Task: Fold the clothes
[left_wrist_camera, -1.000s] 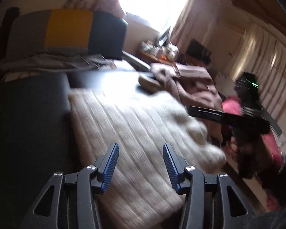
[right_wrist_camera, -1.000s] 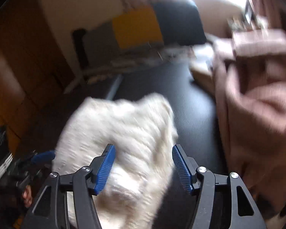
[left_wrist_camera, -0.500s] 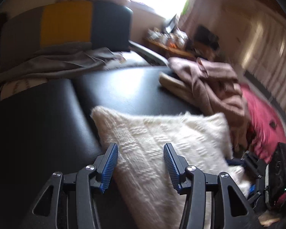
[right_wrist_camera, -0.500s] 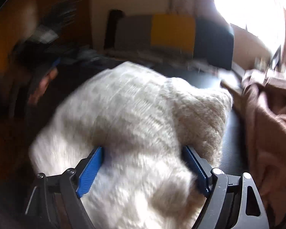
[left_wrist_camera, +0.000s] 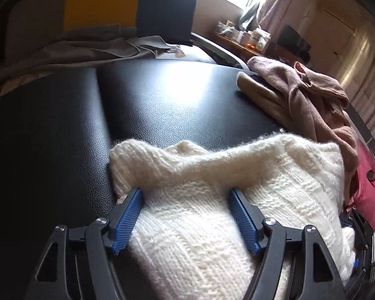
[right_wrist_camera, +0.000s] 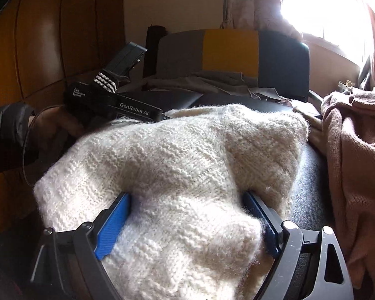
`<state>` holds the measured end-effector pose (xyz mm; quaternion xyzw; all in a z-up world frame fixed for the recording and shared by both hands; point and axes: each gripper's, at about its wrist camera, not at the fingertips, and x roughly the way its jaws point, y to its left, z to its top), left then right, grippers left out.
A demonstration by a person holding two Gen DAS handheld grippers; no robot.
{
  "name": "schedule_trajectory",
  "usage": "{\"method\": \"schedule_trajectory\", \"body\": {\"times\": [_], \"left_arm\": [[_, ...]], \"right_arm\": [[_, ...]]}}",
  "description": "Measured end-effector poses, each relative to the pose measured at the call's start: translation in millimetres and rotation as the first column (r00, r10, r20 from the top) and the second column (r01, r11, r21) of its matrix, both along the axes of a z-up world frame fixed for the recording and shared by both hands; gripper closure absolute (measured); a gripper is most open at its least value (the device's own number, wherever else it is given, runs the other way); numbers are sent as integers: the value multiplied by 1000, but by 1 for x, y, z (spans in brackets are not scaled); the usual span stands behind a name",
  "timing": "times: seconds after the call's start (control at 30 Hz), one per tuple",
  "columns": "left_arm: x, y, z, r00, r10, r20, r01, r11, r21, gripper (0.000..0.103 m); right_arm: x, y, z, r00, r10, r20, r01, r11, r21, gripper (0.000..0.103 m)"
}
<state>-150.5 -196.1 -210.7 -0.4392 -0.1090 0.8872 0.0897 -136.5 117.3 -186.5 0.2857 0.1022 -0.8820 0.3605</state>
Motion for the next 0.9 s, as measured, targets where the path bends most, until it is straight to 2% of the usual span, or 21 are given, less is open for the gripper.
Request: {"method": "schedule_trajectory", "body": {"times": [0.07, 0.1, 0.13, 0.23, 0.4, 0.47, 0.53, 0.63, 0.73, 0.8, 0.9], "left_arm": [[3, -2, 4, 1000, 16, -2, -15, 1000, 16, 28], [7, -7, 8, 999, 36, -4, -36, 998, 55, 29], [14, -19, 12, 998, 70, -6, -69, 990, 126, 29], [39, -51, 23, 987, 159, -6, -149, 936, 320, 30], [110, -87, 32, 979, 194, -61, -138, 857, 497, 28], [134, -88, 25, 986, 162, -47, -113, 840, 531, 23], [150, -86, 14, 991, 134, -22, -99, 826, 555, 23], [159, -80, 1, 994, 107, -16, -76, 795, 602, 23], [157, -74, -5, 996, 82, -27, -47, 772, 634, 23], [149, -71, -10, 997, 69, -18, -43, 777, 628, 23], [136, -66, -14, 999, 41, -20, -19, 764, 645, 23]], "right_arm": [[-1, -1, 1, 1000, 0, 5, 0, 1000, 8, 11], [-1, -2, 2, 1000, 0, 8, 0, 1000, 11, 11], [-1, -3, 2, 1000, 0, 10, -1, 1000, 14, 10], [1, -4, 0, 1000, 4, 7, -4, 1000, 25, 9], [10, -7, 6, 1000, 6, 15, -7, 1000, 30, 0], [11, -6, 12, 999, 17, 42, -18, 1000, 25, 0], [9, -1, 21, 995, 27, 94, -27, 1000, -1, 0], [2, 32, 40, 978, -6, 208, 37, 988, -147, 0], [-4, 71, 56, 945, -36, 326, 136, 948, -288, 0], [-24, 88, 50, 899, -74, 432, 218, 931, -294, 0], [-42, 88, 33, 853, -87, 514, 228, 949, -218, 0]]}}
